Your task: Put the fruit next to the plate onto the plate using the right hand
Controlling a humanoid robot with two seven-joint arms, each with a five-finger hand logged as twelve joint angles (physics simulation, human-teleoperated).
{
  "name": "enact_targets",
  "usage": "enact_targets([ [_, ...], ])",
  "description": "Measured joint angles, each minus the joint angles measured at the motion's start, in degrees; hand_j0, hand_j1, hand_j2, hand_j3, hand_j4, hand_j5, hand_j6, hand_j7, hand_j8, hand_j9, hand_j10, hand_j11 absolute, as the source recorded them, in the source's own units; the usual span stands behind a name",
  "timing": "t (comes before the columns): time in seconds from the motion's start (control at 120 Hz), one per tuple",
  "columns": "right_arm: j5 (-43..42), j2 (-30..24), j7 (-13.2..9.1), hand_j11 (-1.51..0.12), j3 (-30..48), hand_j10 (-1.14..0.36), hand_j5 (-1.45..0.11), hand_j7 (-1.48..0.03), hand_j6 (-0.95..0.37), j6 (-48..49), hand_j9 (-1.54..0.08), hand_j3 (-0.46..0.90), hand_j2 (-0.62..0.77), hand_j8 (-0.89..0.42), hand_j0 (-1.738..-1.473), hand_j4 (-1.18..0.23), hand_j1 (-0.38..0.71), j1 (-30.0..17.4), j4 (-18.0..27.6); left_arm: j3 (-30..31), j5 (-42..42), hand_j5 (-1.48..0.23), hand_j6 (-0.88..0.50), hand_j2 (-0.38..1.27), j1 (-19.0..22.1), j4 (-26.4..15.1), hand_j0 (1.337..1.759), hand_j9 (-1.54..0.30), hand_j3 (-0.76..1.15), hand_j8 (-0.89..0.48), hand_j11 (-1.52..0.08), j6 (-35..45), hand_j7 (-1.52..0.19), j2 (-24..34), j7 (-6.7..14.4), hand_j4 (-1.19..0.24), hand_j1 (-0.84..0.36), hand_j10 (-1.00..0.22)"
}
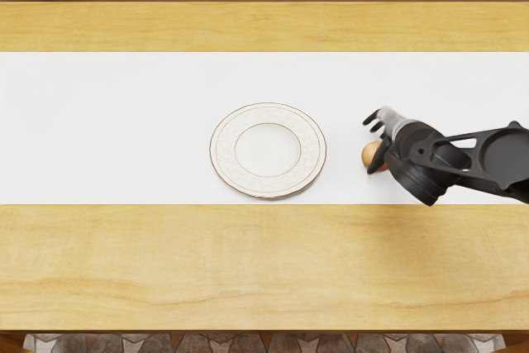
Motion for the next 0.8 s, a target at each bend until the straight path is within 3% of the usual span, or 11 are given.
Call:
enact_targets([
  [0.333, 0.0, 0.0, 0.0, -0.61, 0.2, -0.46, -0.6, -0.6, -0.46, 0.0, -0.6, 0.0, -0.06, -0.46, -1.658, -0.46, 0.2, 0.0, 0.2, 0.0, 0.0, -0.01, -0.01, 0.0, 0.0, 0.0, 1.658, -0.01, 0.0, -0.01, -0.01, 0.0, -0.01, 0.0, 0.0, -0.01, 0.34, -0.01],
  [0.583, -0.3, 0.0, 0.0, -0.78, 0.3, -0.42, -0.76, -0.76, -0.59, 0.0, -0.77, 0.0, 0.1, -0.38, -1.655, -0.59, 0.29, -0.2, 0.3, 0.0, 0.0, -0.01, -0.01, 0.0, 0.0, 0.0, 1.658, -0.01, 0.0, -0.01, -0.01, 0.0, -0.01, 0.0, 0.0, -0.01, 0.34, -0.01],
  [0.8, -0.1, 0.0, 0.0, -0.9, 1.0, -0.42, -0.88, -0.88, -0.59, 0.0, -0.89, 0.0, 0.19, -0.37, -1.654, -0.67, 0.28, -0.2, 0.3, 0.0, 0.0, -0.01, -0.01, 0.0, 0.0, 0.0, 1.658, -0.01, 0.0, -0.01, -0.01, 0.0, -0.01, 0.0, 0.0, -0.01, 0.34, -0.01],
])
